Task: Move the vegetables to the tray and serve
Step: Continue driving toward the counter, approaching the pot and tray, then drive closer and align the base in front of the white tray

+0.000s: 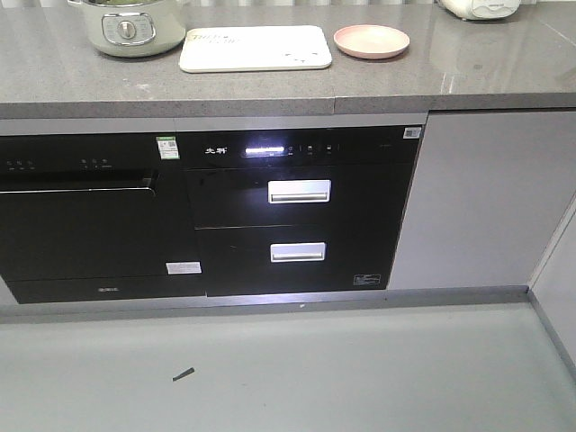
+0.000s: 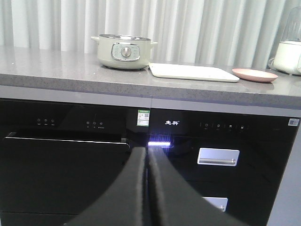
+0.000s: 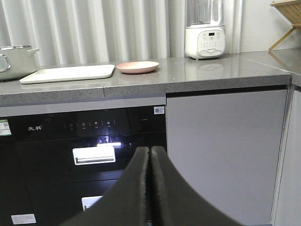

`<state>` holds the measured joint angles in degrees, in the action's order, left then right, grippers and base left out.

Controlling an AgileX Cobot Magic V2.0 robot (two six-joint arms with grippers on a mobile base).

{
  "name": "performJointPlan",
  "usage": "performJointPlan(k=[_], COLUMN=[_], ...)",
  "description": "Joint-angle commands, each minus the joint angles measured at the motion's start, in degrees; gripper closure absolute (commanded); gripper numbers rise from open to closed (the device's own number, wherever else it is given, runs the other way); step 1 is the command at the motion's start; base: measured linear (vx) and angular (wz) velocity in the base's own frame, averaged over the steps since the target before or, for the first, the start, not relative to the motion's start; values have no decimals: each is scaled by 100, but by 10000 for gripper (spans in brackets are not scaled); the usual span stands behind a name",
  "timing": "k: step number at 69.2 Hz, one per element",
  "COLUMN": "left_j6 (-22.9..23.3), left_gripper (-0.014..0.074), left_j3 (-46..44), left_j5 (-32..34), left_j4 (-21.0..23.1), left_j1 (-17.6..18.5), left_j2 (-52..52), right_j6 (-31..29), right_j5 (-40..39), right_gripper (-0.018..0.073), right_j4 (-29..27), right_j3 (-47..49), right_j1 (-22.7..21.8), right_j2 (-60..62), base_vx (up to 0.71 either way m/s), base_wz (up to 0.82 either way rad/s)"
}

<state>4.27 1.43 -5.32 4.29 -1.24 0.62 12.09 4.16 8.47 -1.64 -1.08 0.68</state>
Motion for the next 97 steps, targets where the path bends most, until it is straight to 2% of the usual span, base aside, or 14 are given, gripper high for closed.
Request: performJointPlan(k=[1,97], left_j6=[-1,-1], left_gripper=[603,603], left_j3=[60,60], left_j5=[398,398], left_j4=[36,36], left_j1=[40,40], left_j2=[91,91], right_j6=[-32,-32], right_j5=[-447,-447], right_gripper=[560,560], right_j4=[49,49], right_j3=[-35,-35], right_j1=[-32,-32], right_j2=[13,13], base_vx=[8,8], base_wz=[1,0])
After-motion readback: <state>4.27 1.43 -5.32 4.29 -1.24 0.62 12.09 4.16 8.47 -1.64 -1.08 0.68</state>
